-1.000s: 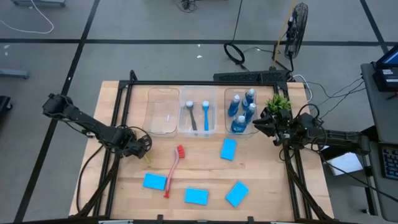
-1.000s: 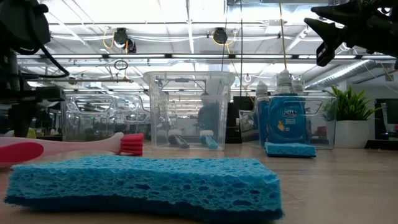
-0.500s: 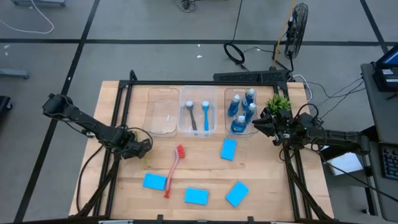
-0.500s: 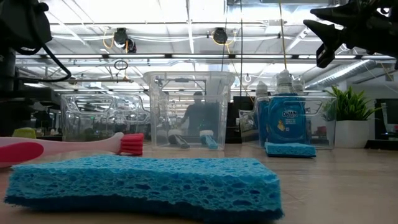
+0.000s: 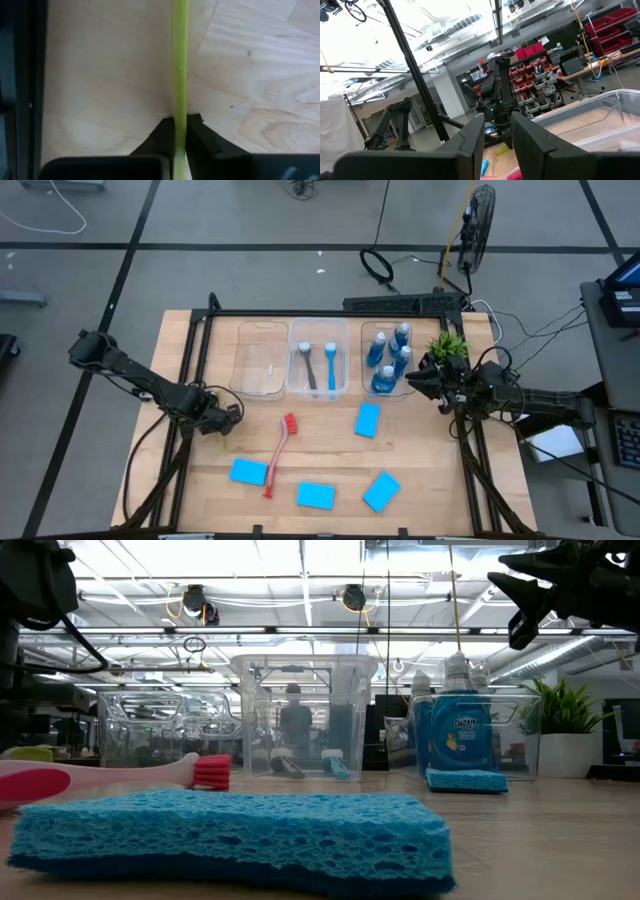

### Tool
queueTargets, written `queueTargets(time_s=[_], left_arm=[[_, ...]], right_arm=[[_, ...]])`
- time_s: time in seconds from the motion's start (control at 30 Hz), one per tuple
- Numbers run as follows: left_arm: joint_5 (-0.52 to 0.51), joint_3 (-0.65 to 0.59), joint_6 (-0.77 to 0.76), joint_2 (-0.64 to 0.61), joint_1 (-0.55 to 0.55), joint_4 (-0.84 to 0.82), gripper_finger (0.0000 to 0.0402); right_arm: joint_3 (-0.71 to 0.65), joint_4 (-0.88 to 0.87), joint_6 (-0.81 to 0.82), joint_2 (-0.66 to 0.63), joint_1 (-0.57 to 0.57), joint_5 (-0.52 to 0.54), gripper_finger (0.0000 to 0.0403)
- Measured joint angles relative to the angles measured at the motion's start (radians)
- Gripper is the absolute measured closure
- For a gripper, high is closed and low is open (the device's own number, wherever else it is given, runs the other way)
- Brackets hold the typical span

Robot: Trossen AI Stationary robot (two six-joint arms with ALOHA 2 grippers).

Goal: Pick & Place Kitchen Sink Supplies
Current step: Put the yellow green dishwashing brush into the transparent white bin

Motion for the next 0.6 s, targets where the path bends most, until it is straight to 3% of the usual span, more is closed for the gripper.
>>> queueTargets(time_s=[0.4, 0.6], left_arm=[[0.064, 0.015, 0.111, -0.006, 0.000, -0.037, 0.0378], [0.110, 0.098, 0.179, -0.021, -0.001, -0.181, 0.0381]], right_arm=[[0.000, 0.000, 0.003, 0.000, 0.000, 0.000, 0.0316], [0.000, 0.000, 0.003, 0.000, 0.000, 0.000, 0.0316]])
